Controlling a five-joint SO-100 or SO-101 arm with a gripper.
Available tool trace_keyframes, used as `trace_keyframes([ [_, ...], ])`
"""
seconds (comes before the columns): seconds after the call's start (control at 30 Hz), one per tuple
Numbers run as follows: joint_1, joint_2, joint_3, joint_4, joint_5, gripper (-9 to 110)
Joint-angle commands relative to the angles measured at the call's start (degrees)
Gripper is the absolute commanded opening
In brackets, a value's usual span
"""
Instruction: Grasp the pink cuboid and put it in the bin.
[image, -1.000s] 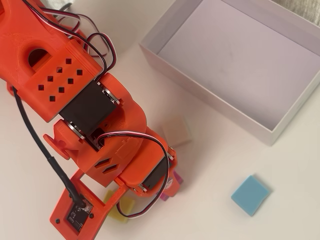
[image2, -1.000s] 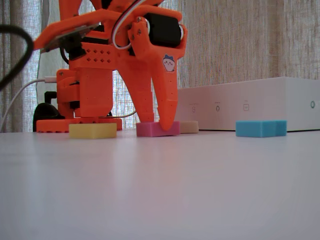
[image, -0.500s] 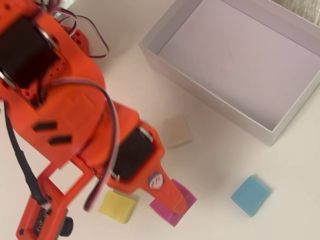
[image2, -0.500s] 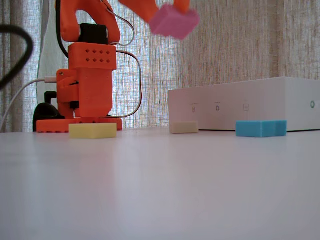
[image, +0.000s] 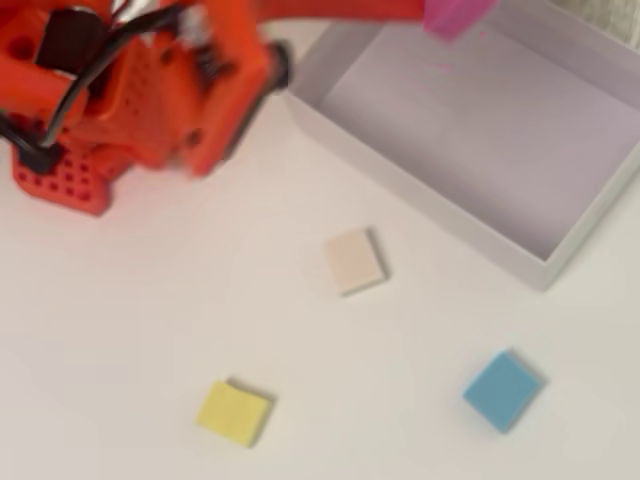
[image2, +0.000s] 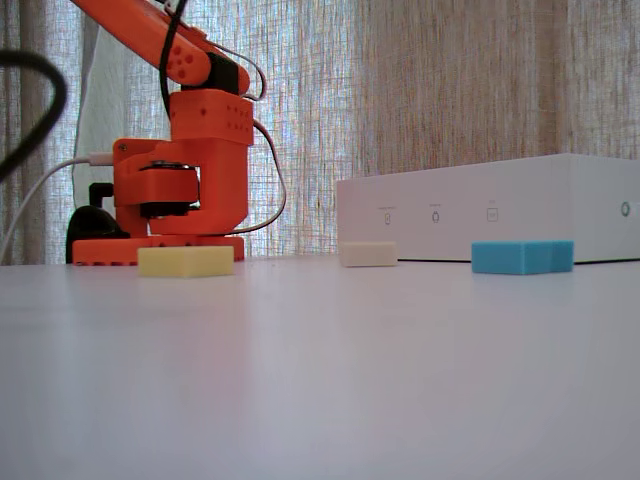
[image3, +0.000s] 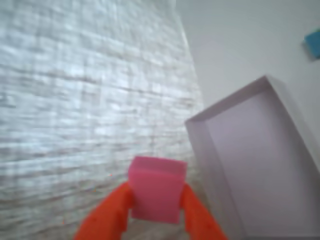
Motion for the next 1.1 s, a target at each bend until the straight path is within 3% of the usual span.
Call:
trace_keyframes([
  [0.0, -3.08, 0.26, 5.19, -3.69, -0.26, -8],
  [0.17, -2.81, -2.64, 15.38, -8.79, -0.70, -8],
  [0.37, -3.16, -2.72, 23.03, -11.25, -0.70, 33],
  [0.4, -3.16, -2.46, 23.91, -12.22, -0.70, 34],
  [0.73, 0.44, 1.85, 23.73, -21.71, -0.79, 34],
  [1.07, 28.92, 23.99, 25.75, -42.28, -0.88, 31],
])
